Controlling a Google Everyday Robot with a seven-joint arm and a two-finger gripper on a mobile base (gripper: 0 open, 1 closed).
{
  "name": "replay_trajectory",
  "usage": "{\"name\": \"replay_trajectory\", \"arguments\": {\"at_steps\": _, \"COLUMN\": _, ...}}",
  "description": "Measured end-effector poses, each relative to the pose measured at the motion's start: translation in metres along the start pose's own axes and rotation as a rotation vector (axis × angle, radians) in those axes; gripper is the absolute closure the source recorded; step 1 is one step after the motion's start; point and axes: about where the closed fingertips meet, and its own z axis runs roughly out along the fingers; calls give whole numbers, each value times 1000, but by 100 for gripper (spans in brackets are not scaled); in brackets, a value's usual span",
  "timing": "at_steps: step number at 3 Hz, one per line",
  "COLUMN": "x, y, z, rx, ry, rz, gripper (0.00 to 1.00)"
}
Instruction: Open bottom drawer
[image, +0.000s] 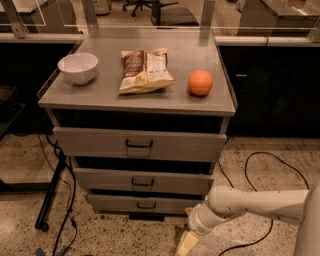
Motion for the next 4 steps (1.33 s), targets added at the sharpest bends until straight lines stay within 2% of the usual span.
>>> {"name": "replay_trajectory", "arguments": {"at_steps": 1, "x": 6, "y": -4, "z": 20, "rx": -1, "ry": -11, "rz": 23, "gripper": 0}}
{"name": "replay_trajectory", "arguments": {"at_steps": 2, "x": 18, "y": -43, "z": 42, "rx": 113, "ry": -55, "rz": 84, "gripper": 0}}
{"name": "replay_trajectory", "arguments": {"at_steps": 3, "x": 18, "y": -43, "z": 42, "rx": 113, "ry": -55, "rz": 84, "gripper": 0}}
{"name": "replay_trajectory", "arguments": {"at_steps": 4, "x": 11, "y": -59, "z": 52, "rx": 135, "ry": -81, "rz": 63, "gripper": 0}}
